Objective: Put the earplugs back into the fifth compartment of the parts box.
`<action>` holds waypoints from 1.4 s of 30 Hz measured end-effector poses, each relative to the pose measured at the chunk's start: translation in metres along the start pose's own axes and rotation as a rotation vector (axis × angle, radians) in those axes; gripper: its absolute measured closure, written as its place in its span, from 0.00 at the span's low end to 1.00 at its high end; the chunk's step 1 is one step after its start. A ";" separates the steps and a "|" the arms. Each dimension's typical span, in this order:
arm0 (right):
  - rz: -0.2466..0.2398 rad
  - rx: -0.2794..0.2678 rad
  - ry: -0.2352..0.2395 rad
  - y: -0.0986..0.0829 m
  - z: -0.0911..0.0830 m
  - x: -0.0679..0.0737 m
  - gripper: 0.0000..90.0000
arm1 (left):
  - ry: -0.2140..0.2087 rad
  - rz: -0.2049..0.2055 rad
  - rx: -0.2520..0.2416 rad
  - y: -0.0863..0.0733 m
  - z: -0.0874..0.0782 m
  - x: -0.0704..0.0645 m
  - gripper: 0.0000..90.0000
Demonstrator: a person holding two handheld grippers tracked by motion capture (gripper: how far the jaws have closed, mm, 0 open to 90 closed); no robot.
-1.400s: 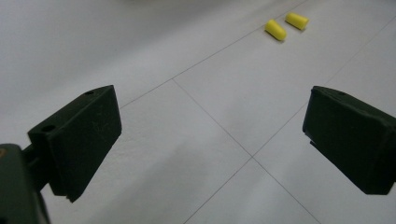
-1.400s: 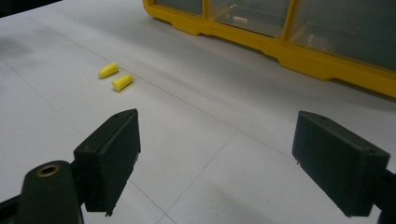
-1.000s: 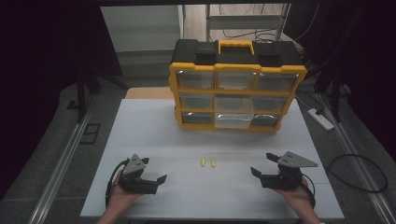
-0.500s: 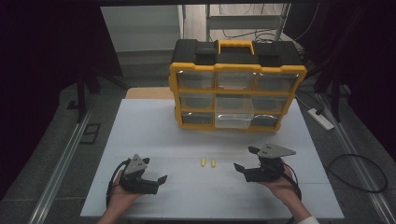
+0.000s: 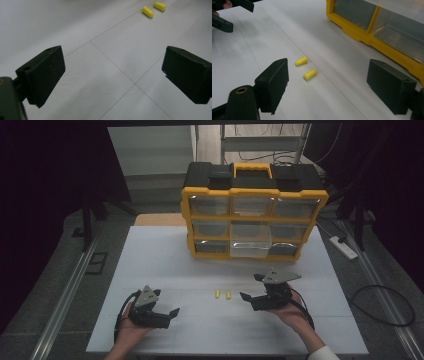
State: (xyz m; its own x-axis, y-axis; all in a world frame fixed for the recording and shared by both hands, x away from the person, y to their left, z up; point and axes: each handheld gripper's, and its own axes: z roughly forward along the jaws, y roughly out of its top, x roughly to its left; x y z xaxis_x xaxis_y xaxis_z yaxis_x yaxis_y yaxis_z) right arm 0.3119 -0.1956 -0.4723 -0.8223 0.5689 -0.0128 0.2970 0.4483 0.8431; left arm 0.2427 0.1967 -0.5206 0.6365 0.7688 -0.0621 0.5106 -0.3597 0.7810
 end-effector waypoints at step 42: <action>-0.114 0.292 0.130 -0.001 0.093 0.006 0.36 | 0.002 0.002 0.022 -0.001 0.001 0.000 0.06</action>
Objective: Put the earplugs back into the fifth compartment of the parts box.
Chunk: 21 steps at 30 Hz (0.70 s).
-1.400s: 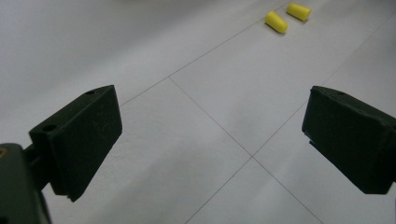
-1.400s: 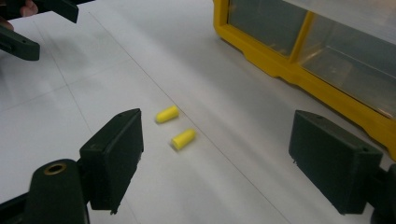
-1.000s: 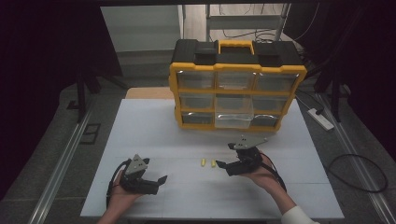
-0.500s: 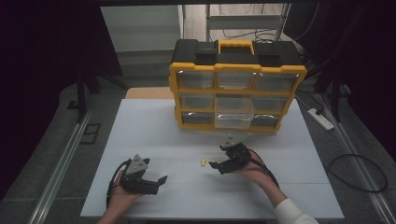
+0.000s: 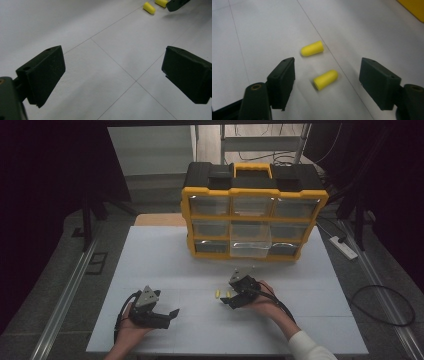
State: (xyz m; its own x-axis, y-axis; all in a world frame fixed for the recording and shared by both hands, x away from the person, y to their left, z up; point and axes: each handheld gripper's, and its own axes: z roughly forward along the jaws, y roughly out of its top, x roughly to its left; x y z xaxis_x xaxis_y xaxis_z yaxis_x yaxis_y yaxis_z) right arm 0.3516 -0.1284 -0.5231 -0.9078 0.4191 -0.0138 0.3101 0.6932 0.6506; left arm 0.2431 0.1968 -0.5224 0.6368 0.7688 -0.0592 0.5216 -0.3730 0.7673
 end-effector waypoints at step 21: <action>-0.017 -0.014 -0.007 0.000 -0.004 0.001 0.81 | -0.008 0.001 0.007 -0.001 0.000 0.000 0.06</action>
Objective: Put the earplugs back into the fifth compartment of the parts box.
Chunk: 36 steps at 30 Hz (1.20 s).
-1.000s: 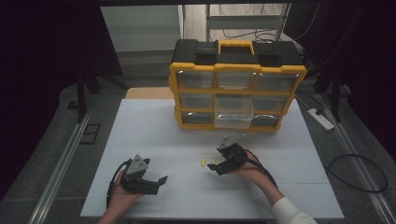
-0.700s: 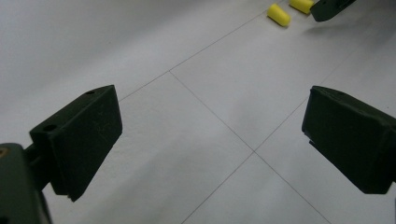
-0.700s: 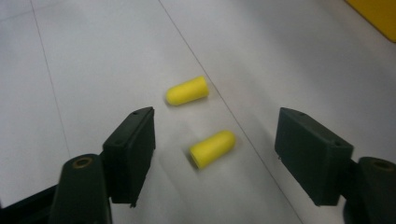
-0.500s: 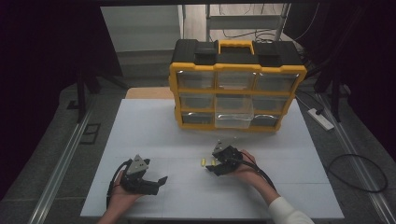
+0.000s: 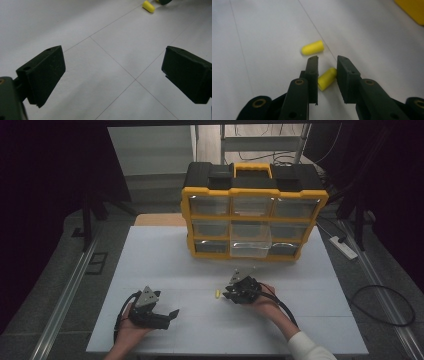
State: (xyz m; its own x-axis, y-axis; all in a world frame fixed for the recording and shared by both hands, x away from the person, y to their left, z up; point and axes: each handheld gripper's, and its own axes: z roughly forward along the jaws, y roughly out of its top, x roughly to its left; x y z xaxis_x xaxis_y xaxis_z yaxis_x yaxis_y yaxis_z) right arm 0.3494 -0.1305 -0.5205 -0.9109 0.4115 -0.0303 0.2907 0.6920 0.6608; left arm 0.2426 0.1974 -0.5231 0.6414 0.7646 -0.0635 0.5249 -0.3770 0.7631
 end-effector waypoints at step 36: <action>0.029 -0.418 -0.100 0.028 -0.114 0.013 0.82 | 0.004 0.002 0.002 0.000 0.001 0.001 0.06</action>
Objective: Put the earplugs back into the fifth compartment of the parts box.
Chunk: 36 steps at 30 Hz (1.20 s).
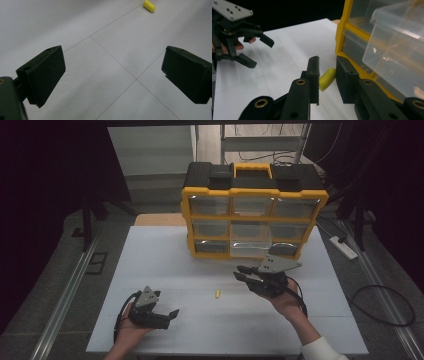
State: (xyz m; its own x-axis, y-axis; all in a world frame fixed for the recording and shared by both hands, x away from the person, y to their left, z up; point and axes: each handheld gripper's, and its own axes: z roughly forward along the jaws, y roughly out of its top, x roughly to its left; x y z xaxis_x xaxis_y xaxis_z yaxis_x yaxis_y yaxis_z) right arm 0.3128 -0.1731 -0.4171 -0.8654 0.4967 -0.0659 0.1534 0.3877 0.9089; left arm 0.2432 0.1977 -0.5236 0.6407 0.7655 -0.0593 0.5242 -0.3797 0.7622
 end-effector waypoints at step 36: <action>0.058 -0.123 -0.070 0.063 -0.018 -0.043 0.82 | 0.009 -0.006 0.006 -0.001 0.001 0.000 0.06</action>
State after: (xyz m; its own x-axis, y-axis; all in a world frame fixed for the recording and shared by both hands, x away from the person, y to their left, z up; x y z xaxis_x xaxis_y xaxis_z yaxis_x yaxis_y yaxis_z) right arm 0.3508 -0.1834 -0.3493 -0.8207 0.5702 -0.0370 0.1386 0.2615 0.9552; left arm 0.2436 0.1977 -0.5250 0.6326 0.7724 -0.0577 0.5312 -0.3785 0.7580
